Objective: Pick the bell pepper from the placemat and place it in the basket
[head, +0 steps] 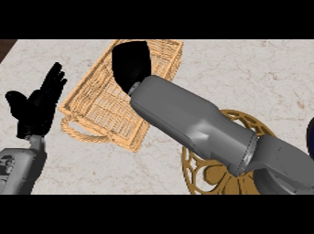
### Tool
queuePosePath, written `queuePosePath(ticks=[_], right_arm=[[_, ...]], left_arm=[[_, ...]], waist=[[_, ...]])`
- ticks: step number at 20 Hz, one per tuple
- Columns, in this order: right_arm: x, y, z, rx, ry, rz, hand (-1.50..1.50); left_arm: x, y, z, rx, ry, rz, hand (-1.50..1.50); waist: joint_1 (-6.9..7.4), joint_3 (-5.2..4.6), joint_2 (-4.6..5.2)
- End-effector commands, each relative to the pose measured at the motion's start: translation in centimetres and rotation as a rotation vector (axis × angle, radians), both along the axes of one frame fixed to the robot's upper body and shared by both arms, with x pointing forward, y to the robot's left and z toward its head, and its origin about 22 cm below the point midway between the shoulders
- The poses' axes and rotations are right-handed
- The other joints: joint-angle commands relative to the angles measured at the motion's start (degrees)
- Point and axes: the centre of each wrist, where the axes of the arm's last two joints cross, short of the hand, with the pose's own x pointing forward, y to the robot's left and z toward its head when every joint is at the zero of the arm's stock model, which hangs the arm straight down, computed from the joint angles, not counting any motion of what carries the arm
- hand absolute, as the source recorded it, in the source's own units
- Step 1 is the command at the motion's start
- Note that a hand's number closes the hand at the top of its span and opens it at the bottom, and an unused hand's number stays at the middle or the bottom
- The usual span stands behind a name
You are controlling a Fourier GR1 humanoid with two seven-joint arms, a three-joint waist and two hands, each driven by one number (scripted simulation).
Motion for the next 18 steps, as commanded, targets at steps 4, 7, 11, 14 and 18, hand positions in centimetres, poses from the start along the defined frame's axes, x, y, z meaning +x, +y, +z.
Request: queuePosePath(ticks=[4,7,11,14,18], right_arm=[[-0.1,-0.1,-0.4,-0.019,0.077,0.008,1.5],[0.4,-0.1,0.4,0.0,0.092,-0.011,1.5],[0.3,-0.9,-1.6,0.01,0.124,-0.01,1.5],[0.0,-1.1,-2.4,0.016,0.19,-0.065,1.5],[0.6,-1.7,-2.6,-0.015,0.22,-0.146,1.5]], left_arm=[[0.7,0.4,0.8,0.01,0.003,0.009,0.0],[-0.3,-0.8,1.0,0.005,0.004,-0.023,0.0],[0.5,-0.7,1.2,0.004,0.016,0.011,0.0],[-0.5,-0.6,1.7,0.005,-0.009,-0.022,0.0],[-0.4,-0.4,0.1,0.01,-0.014,-0.009,0.0]], waist=[[-0.27,0.03,-0.05],[0.57,0.04,-0.05],[-0.15,0.06,-0.04],[0.74,0.06,-0.18],[0.53,0.01,0.03]])
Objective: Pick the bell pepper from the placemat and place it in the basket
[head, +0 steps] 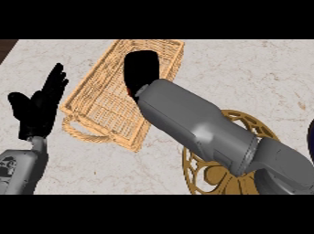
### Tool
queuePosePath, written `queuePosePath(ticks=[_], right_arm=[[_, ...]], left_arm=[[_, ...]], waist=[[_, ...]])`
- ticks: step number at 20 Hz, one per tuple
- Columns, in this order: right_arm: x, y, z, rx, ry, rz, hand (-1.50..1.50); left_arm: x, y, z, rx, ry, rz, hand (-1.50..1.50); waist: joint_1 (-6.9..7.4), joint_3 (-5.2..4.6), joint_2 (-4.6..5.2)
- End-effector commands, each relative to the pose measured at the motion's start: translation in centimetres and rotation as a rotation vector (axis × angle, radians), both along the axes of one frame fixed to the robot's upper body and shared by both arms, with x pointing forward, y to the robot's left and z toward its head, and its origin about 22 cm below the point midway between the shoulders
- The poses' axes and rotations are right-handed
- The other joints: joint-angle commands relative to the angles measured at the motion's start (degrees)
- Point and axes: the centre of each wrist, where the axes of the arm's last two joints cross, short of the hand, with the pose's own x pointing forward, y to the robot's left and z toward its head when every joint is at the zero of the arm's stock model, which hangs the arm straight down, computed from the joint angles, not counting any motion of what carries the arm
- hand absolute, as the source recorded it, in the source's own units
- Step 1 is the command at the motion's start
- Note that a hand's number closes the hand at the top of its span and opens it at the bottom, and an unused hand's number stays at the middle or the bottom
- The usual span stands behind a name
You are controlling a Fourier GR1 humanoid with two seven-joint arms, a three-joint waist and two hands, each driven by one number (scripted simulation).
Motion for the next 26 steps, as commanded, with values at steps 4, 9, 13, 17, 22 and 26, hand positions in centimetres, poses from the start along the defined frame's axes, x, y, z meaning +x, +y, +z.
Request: queuePosePath(ticks=[4,9,13,17,22,26], right_arm=[[0.2,-0.5,-0.8,0.031,0.025,-0.105,-1.5],[-0.7,-0.2,-1.1,0.281,-0.099,-0.051,-1.5],[-0.6,1.2,2.6,0.443,-0.126,-0.076,-1.5],[-0.8,1.4,3.9,0.663,-0.179,-0.134,-1.5],[-0.4,0.6,3.8,0.805,-0.167,-0.225,-1.5],[0.9,-3.7,5.5,0.938,-0.191,-0.265,-1.5]], left_arm=[[0.6,-0.4,0.2,0.005,0.005,0.004,0.0],[0.4,-0.1,-0.6,0.006,0.015,0.026,0.0],[0.5,1.7,1.1,0.001,-0.002,-0.002,0.0],[-0.1,-0.1,-1.3,0.004,0.018,0.048,0.0],[-1.3,1.0,-1.6,-0.008,0.005,0.06,0.0],[-1.5,2.8,-0.8,-0.012,0.02,0.109,0.0]], waist=[[-0.01,0.02,0.05],[-1.27,0.09,-0.15],[-0.58,0.07,-0.3],[-3.02,0.12,-0.79],[-4.27,0.13,-1.15],[-6.05,0.21,-1.57]])
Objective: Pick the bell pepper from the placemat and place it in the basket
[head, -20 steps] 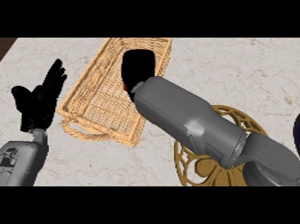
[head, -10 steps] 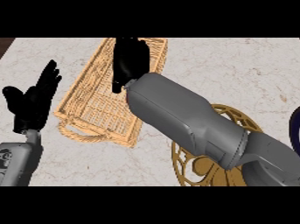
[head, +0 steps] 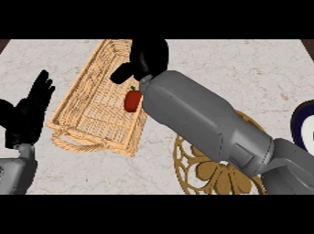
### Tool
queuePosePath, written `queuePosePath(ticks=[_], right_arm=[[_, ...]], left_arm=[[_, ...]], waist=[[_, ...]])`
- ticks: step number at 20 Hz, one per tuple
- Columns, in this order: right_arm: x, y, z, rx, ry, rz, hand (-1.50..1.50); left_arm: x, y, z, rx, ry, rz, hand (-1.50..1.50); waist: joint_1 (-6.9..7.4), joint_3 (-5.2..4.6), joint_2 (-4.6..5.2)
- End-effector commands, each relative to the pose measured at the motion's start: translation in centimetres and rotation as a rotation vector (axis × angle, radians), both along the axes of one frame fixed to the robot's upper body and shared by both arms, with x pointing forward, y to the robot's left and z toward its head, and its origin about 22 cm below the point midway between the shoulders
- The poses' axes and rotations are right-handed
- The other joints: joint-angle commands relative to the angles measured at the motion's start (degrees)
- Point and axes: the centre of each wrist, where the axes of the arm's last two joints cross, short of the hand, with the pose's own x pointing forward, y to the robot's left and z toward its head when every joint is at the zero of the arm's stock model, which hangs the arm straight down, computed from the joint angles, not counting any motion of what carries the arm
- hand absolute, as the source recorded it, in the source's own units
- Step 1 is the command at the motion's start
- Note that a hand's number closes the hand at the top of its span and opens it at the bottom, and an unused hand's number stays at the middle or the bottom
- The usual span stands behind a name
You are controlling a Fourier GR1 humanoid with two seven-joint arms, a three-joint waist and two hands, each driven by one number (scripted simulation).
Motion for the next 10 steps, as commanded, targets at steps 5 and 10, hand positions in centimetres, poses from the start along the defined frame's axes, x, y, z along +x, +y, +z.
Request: queuePosePath(ticks=[5,10], right_arm=[[-1.4,-6.7,-2.5,0.169,0.029,-0.021,-1.5],[-3.5,-12.4,-2.3,0.217,-0.023,0.019,-1.5]], left_arm=[[-1.1,1.5,-1.1,0.006,0.001,0.026,0.0],[-0.7,1.3,-0.5,0.0,-0.003,0.031,0.0]], waist=[[-1.67,-0.01,-0.17],[-1.56,0.0,-0.04]])
